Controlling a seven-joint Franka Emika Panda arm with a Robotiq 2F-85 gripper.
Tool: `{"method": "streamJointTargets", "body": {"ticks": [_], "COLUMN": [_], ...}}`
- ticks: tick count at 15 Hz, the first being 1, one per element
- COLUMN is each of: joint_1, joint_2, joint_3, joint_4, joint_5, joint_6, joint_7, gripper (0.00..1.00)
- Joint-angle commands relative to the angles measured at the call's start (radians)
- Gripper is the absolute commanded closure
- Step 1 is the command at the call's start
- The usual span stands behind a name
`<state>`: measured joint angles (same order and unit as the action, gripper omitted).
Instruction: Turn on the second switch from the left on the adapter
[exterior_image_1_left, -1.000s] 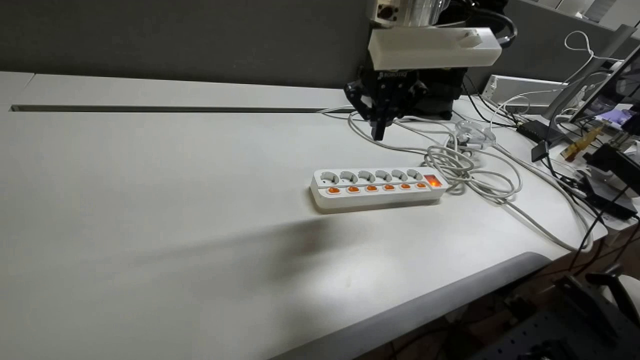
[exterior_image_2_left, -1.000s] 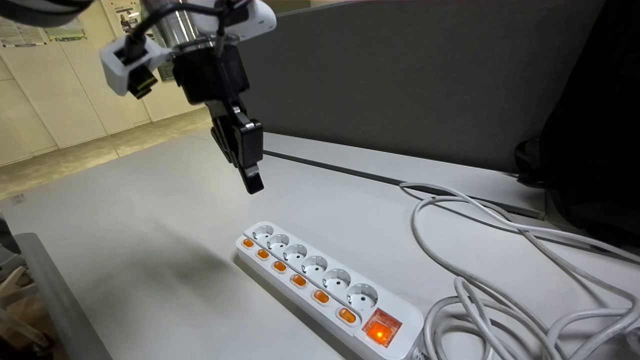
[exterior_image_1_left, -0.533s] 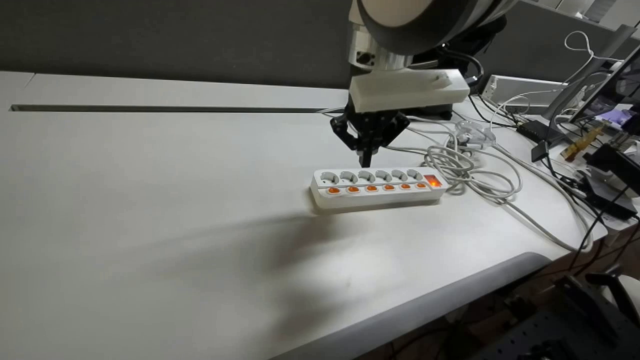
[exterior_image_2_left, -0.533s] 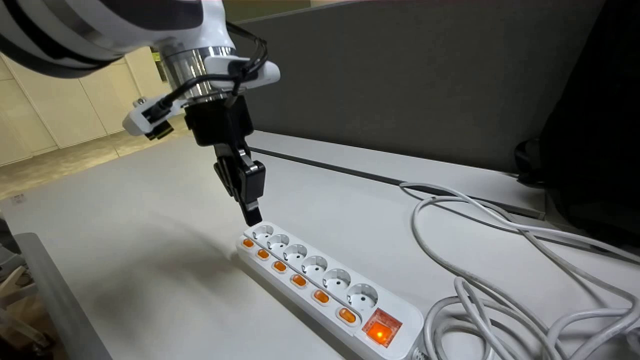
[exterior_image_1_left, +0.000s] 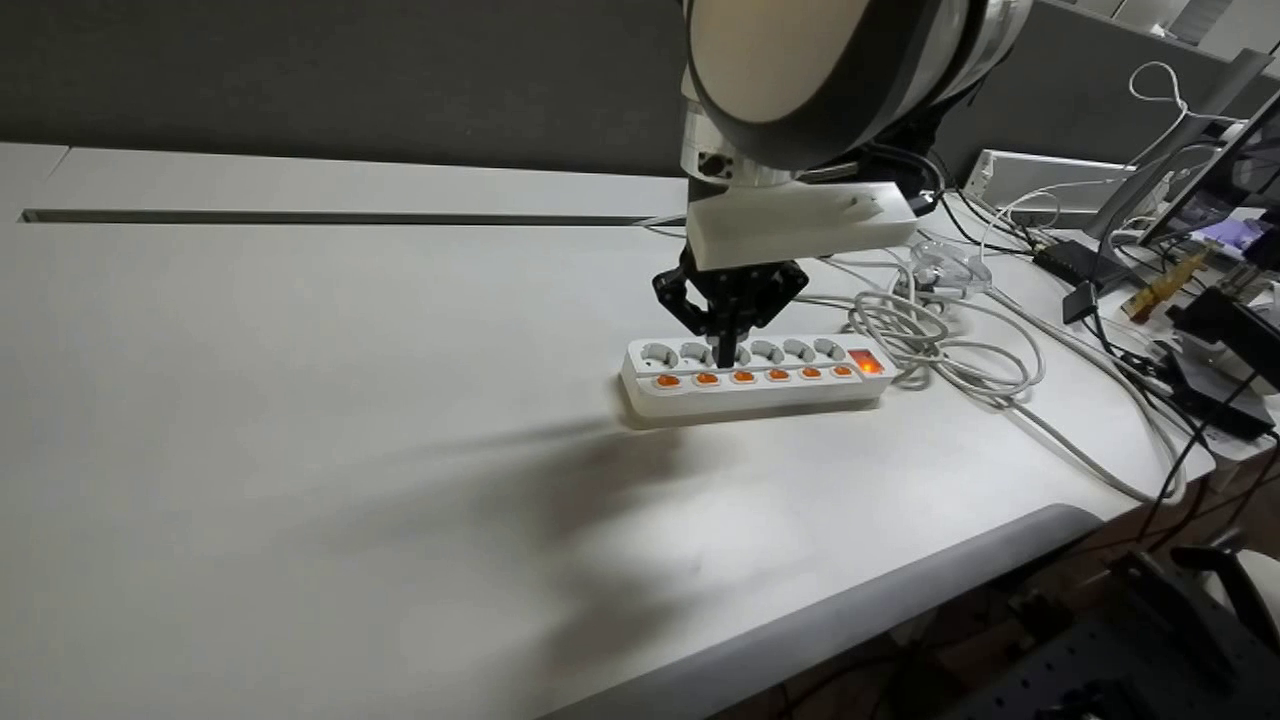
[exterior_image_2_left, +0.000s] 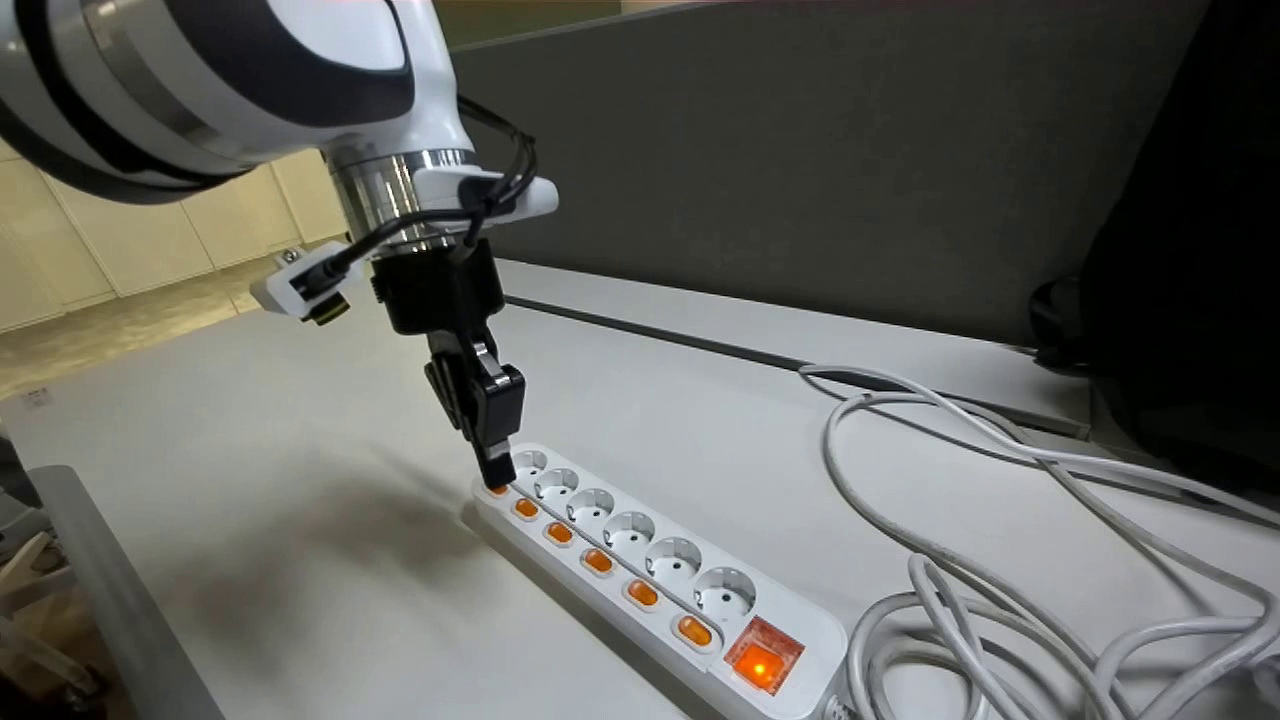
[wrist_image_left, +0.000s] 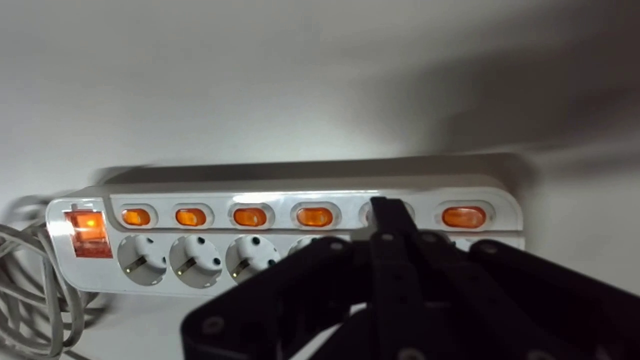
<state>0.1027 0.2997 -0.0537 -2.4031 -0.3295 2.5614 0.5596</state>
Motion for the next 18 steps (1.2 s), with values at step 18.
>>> {"method": "streamJointTargets", "body": {"ticks": [18], "joint_1": [0.075], "joint_2": [0.126], "joint_3": [-0.066], "joint_4": [0.097], "joint_5": [0.063], "joint_6": [0.004], "joint_7": [-0.004], "gripper": [1.00]}}
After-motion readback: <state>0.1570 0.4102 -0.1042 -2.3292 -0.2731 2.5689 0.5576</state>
